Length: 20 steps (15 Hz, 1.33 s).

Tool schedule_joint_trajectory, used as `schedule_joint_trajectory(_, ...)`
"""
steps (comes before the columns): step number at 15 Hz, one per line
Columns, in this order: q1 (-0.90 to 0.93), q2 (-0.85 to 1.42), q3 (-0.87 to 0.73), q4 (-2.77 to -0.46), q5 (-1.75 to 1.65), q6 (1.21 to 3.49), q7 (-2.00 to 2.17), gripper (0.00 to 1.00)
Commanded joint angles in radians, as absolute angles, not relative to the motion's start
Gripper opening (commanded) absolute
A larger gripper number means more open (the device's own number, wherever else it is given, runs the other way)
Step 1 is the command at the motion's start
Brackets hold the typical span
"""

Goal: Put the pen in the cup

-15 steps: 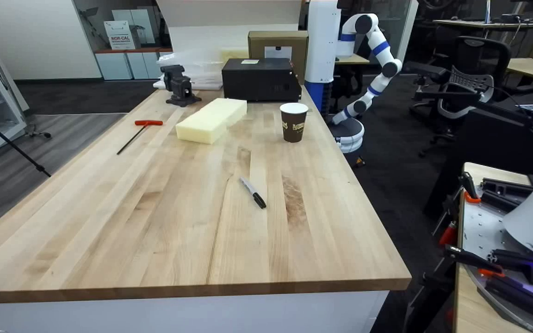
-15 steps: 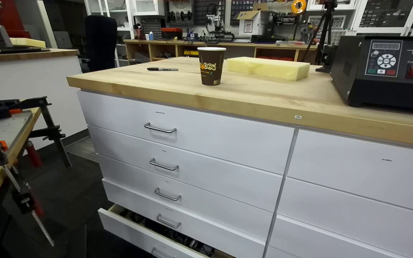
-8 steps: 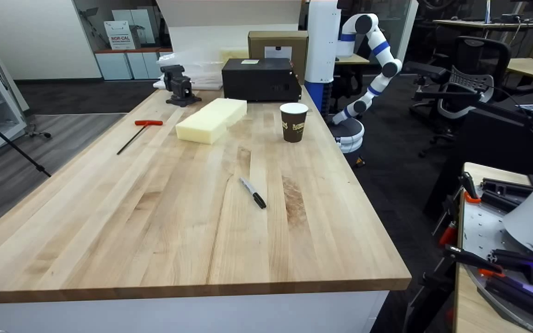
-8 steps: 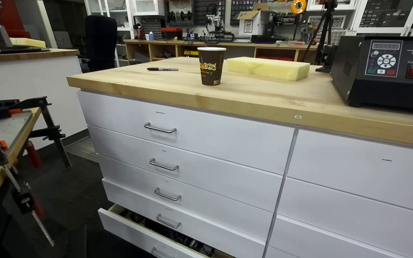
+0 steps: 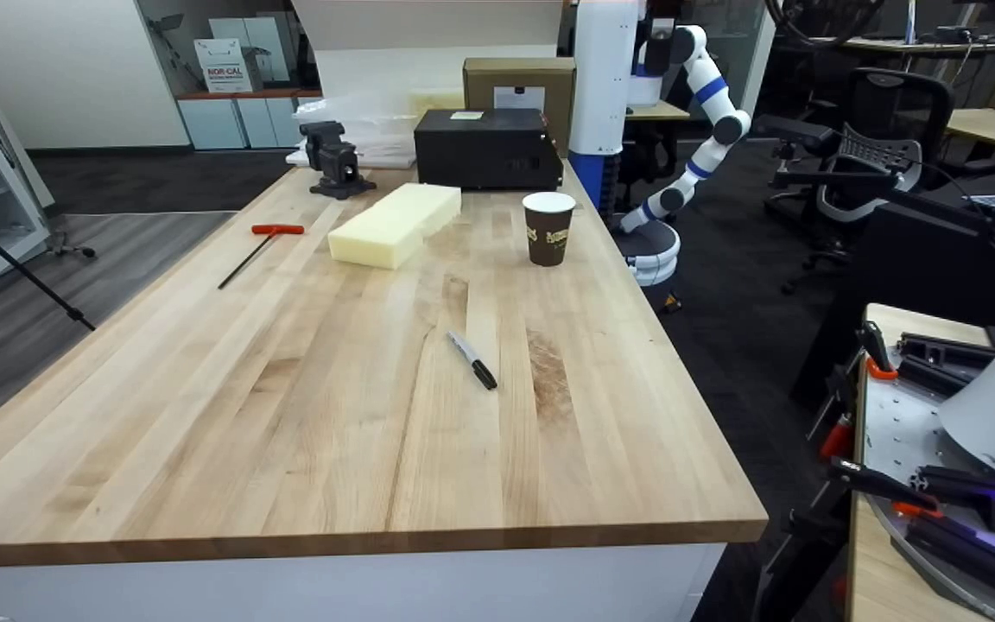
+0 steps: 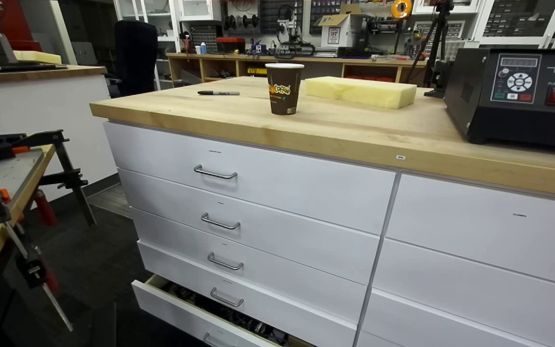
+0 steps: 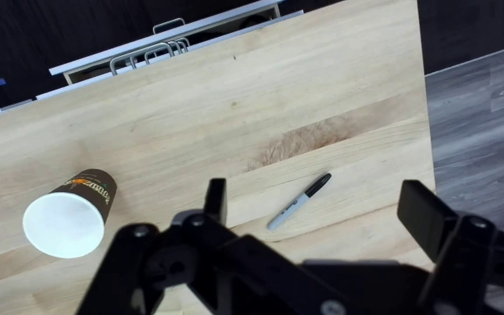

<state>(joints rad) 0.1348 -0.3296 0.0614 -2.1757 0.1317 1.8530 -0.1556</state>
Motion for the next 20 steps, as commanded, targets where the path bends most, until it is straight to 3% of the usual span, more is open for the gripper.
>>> schedule_joint_trajectory(1,0.129,-0.13,0.089,-2.068,0.107,1.897,-0.143,1.0)
schedule_joint_trajectory(10,0.171,0.343,0.112,-1.755,-0.124,1.936,0.183,1.0)
schedule_joint_trajectory(11,0.15,0.26,0.107,-1.859,-0.096,1.989,0.119,1.0)
schedule_joint_trajectory(20,0.165,0.286,0.105,-1.857,-0.082,2.042,0.19,1.0)
